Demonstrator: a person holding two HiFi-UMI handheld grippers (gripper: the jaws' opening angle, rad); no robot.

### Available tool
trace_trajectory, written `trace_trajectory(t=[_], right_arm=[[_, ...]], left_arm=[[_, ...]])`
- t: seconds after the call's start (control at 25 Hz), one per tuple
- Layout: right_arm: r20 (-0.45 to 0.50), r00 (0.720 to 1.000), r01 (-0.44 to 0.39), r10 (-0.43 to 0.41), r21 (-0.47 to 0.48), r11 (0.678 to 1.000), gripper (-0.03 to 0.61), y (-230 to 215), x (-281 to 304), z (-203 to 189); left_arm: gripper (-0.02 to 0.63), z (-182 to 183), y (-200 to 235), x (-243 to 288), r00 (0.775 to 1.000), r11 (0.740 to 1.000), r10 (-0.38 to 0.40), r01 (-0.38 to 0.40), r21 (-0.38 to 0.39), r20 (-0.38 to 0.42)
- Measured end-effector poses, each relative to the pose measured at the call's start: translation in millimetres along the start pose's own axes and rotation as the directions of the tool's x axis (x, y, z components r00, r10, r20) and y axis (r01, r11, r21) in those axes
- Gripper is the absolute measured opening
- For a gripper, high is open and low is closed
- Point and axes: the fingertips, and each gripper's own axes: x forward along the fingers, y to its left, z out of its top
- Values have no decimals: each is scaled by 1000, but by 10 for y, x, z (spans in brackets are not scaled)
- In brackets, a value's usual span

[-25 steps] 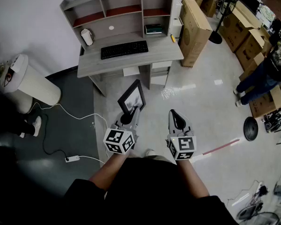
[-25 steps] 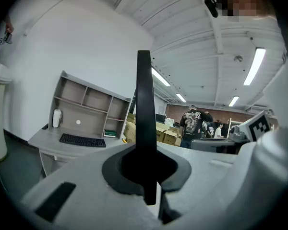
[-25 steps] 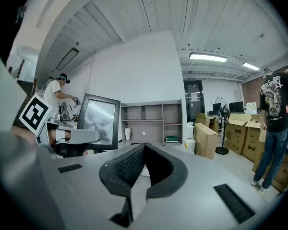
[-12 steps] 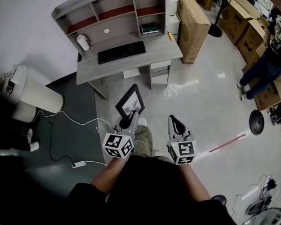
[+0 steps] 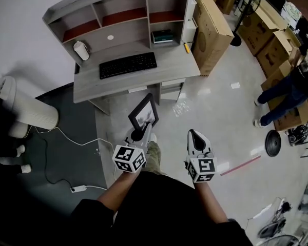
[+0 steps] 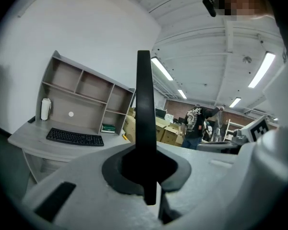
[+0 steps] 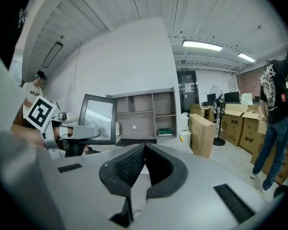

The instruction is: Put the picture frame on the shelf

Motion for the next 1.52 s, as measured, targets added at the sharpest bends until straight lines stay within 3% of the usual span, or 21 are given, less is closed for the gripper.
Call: trace_trajectory(t=[0.36,0.6,0.76,0.96,1.08,1.24,1.52], right_arm=[[-23,998,64,-64,-4,998,12,-387,1215,584],[-7,997,79,-79,-27,996,12,-385,1998,991],[-11,997,77,-77,-41,996,12,-333,2357,1066],[-64,996,64,-65,-21,998,12,-344,2554,1014],[-51,996,67,-67,-9,998,12,-402,2760,1122],[-28,999,34,-34,10,999,12,-394,3052,1215],[-22,999,-30,31,32,999,12,-621,3622,1338]], left_arm=[[25,548,866,874,999,999,-35,35,0,-37],[25,920,1449,1370,996,996,-84,84,1,-33],[25,1040,1741,1618,994,994,-105,105,6,-29],[25,1136,1845,1766,993,993,-121,120,-20,-14],[25,1212,1898,1855,990,990,-137,138,-44,21],[25,1151,1985,1970,992,989,-128,128,-73,7],[25,1298,2037,2475,991,990,-133,133,-36,-9]])
